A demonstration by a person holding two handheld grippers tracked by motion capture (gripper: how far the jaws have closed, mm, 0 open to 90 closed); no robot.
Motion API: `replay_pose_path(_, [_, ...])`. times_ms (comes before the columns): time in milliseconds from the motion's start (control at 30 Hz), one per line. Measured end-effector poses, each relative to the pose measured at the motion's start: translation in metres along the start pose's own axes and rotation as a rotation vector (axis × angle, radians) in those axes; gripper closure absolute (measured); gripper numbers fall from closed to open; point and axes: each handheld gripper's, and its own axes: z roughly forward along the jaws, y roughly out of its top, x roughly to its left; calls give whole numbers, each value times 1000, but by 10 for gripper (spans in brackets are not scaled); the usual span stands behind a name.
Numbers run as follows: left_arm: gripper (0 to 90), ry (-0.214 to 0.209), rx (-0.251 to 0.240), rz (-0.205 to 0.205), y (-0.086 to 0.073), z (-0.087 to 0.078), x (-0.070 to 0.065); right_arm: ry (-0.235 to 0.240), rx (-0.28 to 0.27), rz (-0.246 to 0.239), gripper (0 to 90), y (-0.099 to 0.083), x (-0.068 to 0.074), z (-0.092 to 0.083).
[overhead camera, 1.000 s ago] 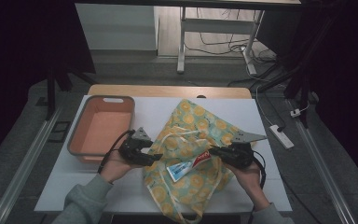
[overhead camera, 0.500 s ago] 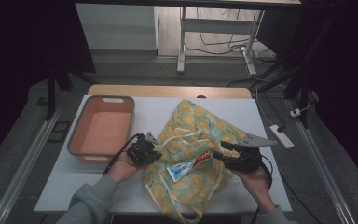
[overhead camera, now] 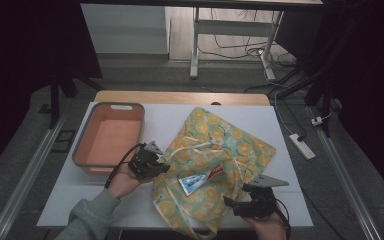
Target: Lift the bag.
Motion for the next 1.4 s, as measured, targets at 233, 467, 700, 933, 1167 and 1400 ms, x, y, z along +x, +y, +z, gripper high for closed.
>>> replay_pose_path(233, [867, -12, 1, -11, -7, -4, 1, 47, 136, -64, 699, -11, 6, 24])
replay_pose_path(467, [869, -28, -5, -15, -15, -12, 0, 60, 103, -147, 890, -2, 8, 10])
replay_pose_path(700, [872, -92, -83, -29, -22, -43, -2, 59, -70, -184, 895, 18, 4, -27])
replay_pose_path(933, [875, -138, -230, -56, -24, -85, 3, 52, -202, -216, 895, 46, 2, -57])
replay_pose_path(1167, [878, -137, -307, -27, -14, -110, -3, 43, -300, -253, 896, 86, -2, -70])
replay_pose_path(1400, [879, -108, -422, -15, -4, -145, -3, -2, -380, -309, 896, 121, 3, -92])
